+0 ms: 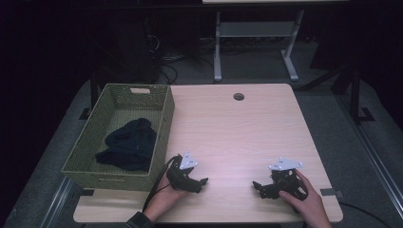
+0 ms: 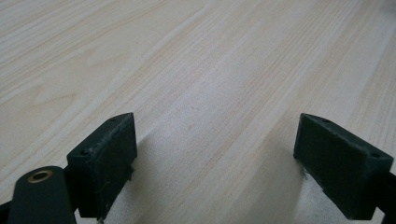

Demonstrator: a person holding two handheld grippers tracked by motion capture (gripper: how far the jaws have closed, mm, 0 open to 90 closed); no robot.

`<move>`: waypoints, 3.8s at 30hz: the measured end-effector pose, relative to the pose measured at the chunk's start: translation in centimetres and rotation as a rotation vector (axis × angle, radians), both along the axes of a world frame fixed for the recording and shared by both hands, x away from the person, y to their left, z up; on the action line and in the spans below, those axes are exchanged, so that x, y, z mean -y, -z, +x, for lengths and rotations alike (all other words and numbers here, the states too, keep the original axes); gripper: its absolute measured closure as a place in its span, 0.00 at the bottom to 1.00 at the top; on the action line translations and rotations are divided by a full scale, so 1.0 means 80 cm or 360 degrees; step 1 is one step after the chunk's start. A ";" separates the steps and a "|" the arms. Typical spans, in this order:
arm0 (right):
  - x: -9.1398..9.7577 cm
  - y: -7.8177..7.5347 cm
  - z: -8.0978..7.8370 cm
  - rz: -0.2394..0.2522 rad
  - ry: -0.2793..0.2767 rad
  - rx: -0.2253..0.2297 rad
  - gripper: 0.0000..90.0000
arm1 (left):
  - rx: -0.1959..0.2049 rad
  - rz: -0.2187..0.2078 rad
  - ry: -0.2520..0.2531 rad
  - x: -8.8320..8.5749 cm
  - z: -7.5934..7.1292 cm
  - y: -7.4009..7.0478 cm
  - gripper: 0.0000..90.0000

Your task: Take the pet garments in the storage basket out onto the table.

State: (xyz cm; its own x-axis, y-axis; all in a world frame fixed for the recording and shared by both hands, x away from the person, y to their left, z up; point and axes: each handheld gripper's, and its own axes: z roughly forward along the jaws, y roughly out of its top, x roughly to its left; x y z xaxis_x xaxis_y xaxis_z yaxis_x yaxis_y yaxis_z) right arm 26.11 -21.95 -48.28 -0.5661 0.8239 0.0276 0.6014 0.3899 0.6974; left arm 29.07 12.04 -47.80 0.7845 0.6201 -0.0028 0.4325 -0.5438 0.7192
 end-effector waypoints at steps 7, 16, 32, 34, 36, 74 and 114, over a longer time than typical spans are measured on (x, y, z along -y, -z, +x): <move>0.000 0.000 0.000 0.0003 0.0008 0.0001 0.00 | -0.0019 0.0029 0.0015 0.002 0.002 -0.002 0.14; 0.001 0.000 0.000 0.0004 0.0007 0.0001 0.00 | -0.0070 0.0083 0.0028 0.006 0.006 -0.008 0.14; 0.000 0.000 0.000 0.0004 0.0009 0.0001 0.00 | -0.0098 0.0061 0.0026 0.005 0.011 -0.025 0.15; 0.000 0.000 0.000 0.0004 0.0009 0.0001 0.00 | -0.0102 0.0059 0.0024 0.006 0.011 -0.027 0.15; 0.000 0.000 0.000 0.0004 0.0009 0.0001 0.00 | -0.0104 0.0063 0.0030 0.006 0.011 -0.028 0.15; 0.000 0.000 -0.001 0.0007 0.0013 -0.0005 0.00 | -0.0122 0.0020 0.0019 0.006 0.024 -0.065 0.15; 0.000 0.000 -0.001 0.0007 0.0011 -0.0004 0.00 | -0.0118 0.0054 0.0159 0.010 0.059 -0.106 0.15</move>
